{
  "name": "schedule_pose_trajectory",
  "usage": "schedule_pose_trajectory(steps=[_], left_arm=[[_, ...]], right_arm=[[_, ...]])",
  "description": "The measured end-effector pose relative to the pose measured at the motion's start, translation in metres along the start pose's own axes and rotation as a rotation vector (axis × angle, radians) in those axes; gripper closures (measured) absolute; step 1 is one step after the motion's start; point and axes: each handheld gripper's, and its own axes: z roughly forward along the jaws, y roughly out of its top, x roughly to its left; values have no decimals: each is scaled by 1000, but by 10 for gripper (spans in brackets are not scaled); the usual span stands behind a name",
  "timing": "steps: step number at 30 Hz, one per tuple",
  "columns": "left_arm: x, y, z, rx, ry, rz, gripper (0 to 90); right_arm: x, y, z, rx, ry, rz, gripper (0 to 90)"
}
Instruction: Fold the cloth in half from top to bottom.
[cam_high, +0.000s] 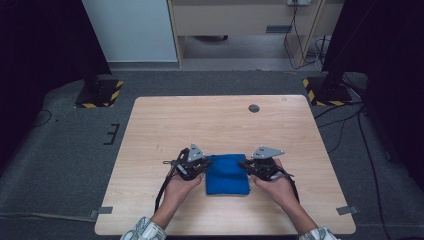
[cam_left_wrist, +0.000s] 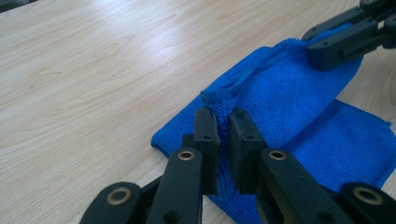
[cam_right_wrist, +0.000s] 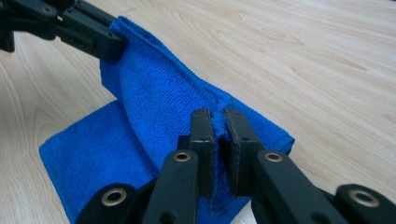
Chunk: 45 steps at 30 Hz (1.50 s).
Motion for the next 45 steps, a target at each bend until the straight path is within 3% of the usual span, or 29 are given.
schedule_pose_trajectory(steps=[9, 13, 19, 23, 27, 31, 34, 40, 45], left_arm=[[-8, -15, -3, 20, -12, 27, 752], [-8, -19, -4, 17, -30, 6, 711], [-9, -21, -3, 22, -9, -20, 535], [-12, -26, -9, 24, -25, -37, 462], [-11, -31, -21, 6, -28, -58, 433], [-7, -29, -33, -42, -31, -95, 421], [-2, -28, -38, -76, -9, -121, 420], [9, -30, -28, -79, 20, -171, 409], [7, -29, -15, -63, 23, -167, 397]], right_arm=[[6, -9, -4, 25, 7, -30, 791], [9, -9, -4, 32, 6, -40, 768], [11, -13, -6, 49, 8, -38, 737], [14, -15, -7, 62, 15, -43, 709], [15, -16, -7, 71, 13, -49, 694], [16, -16, -8, 73, 14, -43, 678], [18, -17, -11, 76, 13, -49, 668], [23, -19, -15, 85, 16, -69, 643], [26, -21, -21, 92, 11, -66, 587]])
